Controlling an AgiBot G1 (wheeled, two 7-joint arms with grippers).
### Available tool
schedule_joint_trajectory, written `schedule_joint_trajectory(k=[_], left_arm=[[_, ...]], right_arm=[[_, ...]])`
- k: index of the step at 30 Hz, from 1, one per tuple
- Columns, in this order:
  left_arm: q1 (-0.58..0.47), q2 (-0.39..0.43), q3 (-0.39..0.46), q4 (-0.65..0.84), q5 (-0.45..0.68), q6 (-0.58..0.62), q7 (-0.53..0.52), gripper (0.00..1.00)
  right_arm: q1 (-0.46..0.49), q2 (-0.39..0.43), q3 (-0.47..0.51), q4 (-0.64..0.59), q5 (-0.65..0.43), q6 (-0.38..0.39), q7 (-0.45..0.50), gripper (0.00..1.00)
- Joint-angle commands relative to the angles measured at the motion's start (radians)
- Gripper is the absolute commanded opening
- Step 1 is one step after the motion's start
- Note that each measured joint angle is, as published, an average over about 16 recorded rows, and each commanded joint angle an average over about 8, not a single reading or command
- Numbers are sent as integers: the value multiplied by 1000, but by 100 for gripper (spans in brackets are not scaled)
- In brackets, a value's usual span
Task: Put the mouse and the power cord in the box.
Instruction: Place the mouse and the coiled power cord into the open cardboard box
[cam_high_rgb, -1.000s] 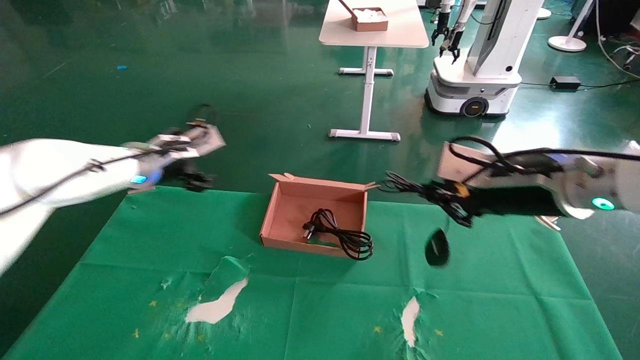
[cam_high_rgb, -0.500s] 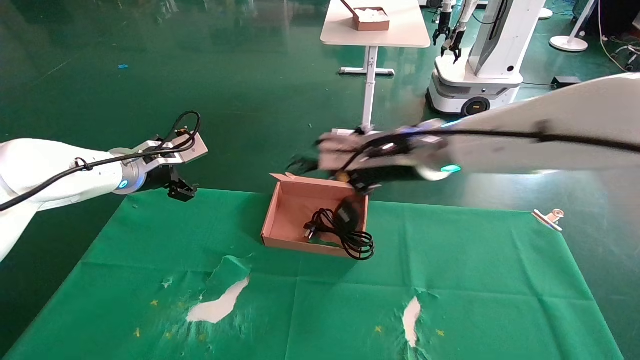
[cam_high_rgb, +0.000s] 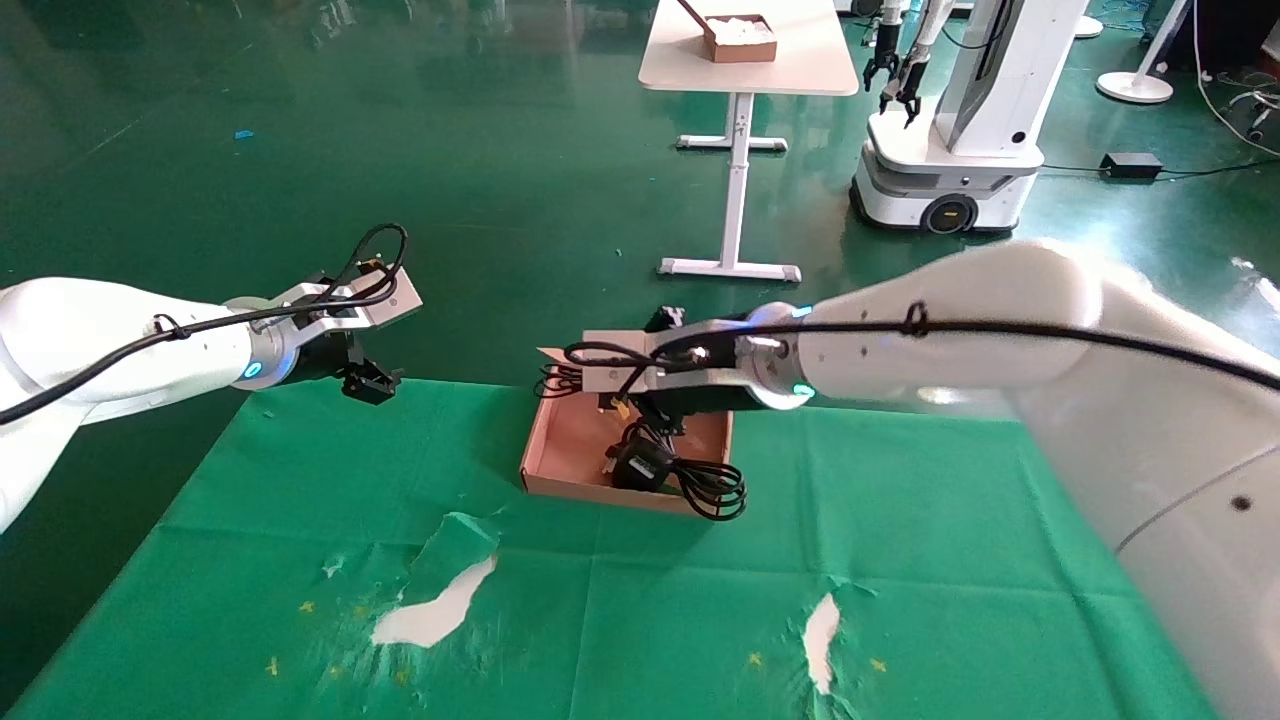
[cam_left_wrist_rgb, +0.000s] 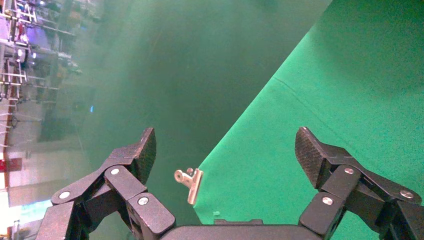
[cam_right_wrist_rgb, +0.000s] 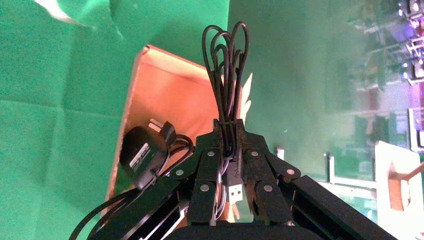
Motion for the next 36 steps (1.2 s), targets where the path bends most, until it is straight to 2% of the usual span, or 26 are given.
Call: schedule_joint_trajectory(k=[1,5,7,30,36], left_arm=[[0,1,-2,3,-2,0,5,100],[-1,1,-3,7,-5,0,8,100],[-1,1,-3,8,-6,0,9,100],[0,1,-3,4,-4,0,8,100],[0,-1,-3,2,-5,1,7,100]], right_arm=[[-5,-2,-37,-20,25,35,5,34],[-9,-7,-85,-50,31,77,18,84],[-9,-9,-95,-58,33,86,20,100],[-10,0,-64,-33,28,58,13,100],[-29,22,-43,-11,60,37,18,100]])
